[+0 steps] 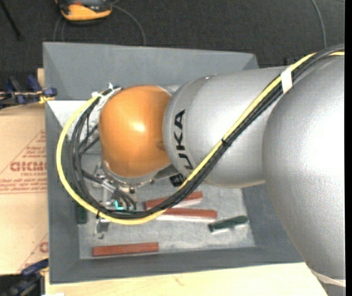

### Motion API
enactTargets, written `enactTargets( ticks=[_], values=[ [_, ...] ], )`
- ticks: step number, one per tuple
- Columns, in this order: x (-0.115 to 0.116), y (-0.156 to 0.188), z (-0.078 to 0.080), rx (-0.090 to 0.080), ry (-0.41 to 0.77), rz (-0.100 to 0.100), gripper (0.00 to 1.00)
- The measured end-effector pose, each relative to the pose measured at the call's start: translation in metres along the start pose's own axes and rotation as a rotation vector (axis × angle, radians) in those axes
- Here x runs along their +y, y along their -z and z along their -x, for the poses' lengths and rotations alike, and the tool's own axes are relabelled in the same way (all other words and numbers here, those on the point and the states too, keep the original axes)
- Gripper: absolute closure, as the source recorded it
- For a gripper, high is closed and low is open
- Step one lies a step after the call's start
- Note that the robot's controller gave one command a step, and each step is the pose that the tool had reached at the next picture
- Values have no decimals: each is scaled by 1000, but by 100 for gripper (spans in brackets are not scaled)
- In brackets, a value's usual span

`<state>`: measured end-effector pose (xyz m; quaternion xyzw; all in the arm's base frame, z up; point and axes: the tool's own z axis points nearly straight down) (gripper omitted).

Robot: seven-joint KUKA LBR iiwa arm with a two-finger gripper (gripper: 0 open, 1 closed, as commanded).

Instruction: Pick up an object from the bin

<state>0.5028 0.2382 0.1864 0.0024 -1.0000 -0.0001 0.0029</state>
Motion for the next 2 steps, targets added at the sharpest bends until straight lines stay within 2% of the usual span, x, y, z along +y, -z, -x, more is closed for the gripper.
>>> enactTargets(
  ticks=[1, 2],
  values=[
    [-1, 4, 2, -7, -4, 2, 0],
    [-65, -96, 60, -7, 105, 0, 100]
  ],
)
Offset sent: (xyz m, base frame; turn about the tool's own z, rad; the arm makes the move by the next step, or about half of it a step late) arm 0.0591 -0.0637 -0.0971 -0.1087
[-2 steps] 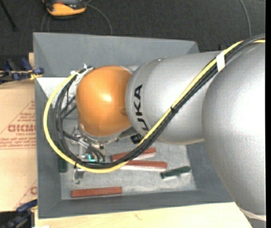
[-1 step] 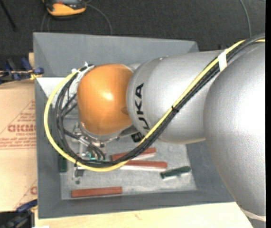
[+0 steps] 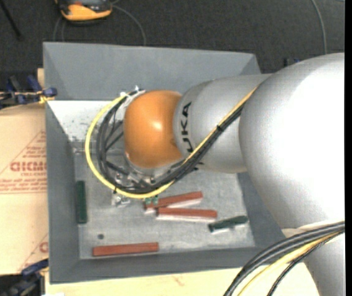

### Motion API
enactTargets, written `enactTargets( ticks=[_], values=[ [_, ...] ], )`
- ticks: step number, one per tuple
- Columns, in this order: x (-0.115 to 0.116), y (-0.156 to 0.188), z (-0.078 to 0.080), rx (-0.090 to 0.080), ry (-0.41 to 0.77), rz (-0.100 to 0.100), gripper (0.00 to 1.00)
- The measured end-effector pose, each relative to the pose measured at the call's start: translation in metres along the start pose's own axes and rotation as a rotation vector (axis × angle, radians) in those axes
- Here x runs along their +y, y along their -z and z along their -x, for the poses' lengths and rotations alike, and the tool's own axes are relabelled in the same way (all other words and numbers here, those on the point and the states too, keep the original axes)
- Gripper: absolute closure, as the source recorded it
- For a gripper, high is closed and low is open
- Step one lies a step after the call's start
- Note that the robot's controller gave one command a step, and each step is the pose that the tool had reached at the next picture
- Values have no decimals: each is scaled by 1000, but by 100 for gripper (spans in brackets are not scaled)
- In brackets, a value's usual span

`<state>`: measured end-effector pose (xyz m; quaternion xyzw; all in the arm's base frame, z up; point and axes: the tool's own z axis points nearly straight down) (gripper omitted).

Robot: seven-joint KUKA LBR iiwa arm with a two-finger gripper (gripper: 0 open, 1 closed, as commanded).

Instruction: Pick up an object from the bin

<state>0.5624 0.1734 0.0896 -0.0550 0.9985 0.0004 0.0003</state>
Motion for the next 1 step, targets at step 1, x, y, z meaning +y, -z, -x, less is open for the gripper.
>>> enactTargets(
  ticks=[1],
  values=[
    [0, 0, 0, 0, -1, 1, 100]
  ],
)
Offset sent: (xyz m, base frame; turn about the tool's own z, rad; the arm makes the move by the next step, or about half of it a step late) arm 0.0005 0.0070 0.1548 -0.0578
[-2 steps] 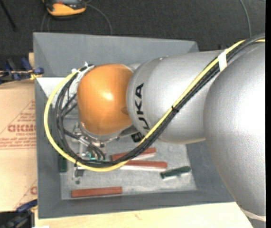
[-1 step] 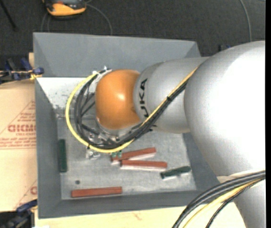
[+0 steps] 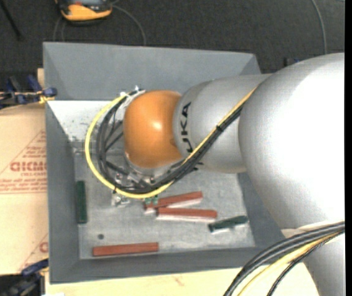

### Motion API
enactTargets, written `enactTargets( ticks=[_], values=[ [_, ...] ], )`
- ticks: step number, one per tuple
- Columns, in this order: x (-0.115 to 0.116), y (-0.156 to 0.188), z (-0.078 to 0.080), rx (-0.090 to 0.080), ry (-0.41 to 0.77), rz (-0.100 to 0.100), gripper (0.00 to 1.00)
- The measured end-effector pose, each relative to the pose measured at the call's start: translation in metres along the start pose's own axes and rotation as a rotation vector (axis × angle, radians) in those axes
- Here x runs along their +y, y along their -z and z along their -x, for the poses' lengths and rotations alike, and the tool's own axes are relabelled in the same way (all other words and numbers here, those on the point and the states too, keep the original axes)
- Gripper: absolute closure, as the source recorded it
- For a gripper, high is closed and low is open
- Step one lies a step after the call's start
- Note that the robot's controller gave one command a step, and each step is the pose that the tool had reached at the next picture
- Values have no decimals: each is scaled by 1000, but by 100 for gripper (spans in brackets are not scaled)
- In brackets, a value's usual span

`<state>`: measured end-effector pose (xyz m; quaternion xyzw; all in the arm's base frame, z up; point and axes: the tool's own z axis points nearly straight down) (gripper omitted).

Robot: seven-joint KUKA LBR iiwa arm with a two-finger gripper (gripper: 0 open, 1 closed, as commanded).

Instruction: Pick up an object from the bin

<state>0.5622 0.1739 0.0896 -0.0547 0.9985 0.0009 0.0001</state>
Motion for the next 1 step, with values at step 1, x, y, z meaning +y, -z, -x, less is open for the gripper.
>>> enactTargets(
  ticks=[1],
  values=[
    [1, 41, -1, 6, 17, -3, 100]
  ],
)
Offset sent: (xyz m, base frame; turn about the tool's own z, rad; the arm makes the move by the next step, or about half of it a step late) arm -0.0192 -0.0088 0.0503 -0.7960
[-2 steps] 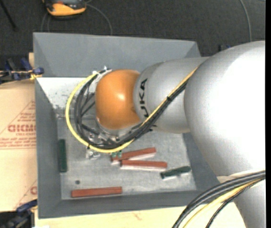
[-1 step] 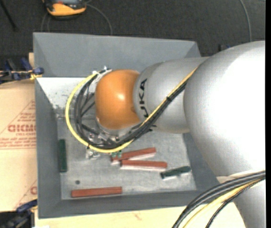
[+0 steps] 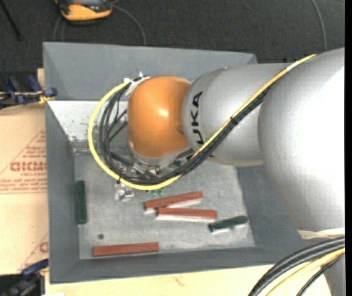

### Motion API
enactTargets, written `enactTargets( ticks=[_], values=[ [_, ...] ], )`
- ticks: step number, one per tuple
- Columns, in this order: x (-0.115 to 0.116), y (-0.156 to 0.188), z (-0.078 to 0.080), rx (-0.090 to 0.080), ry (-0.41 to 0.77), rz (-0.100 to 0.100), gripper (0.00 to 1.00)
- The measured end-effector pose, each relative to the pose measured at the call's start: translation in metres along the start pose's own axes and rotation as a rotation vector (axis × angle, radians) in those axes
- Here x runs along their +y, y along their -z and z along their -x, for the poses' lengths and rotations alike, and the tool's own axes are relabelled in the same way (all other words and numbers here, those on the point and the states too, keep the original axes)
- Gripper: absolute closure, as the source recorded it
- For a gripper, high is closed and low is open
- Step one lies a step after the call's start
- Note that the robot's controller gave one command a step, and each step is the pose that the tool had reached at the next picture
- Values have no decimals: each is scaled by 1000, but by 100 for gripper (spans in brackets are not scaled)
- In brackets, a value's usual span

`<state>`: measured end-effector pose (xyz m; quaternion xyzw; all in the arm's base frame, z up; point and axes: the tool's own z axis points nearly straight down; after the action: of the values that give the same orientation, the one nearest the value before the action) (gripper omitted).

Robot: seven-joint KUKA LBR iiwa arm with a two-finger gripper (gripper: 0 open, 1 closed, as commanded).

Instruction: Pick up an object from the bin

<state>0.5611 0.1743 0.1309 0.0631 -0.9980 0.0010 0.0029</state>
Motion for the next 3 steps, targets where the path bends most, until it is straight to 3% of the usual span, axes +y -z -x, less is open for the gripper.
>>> enactTargets(
  ticks=[1, 2, 3],
  values=[
    [-5, 19, -13, -9, 644, -1, 0],
    [-7, 9, -19, -7, 777, 0, 0],
    [-50, 0, -11, -10, 838, 0, 0]
  ],
)
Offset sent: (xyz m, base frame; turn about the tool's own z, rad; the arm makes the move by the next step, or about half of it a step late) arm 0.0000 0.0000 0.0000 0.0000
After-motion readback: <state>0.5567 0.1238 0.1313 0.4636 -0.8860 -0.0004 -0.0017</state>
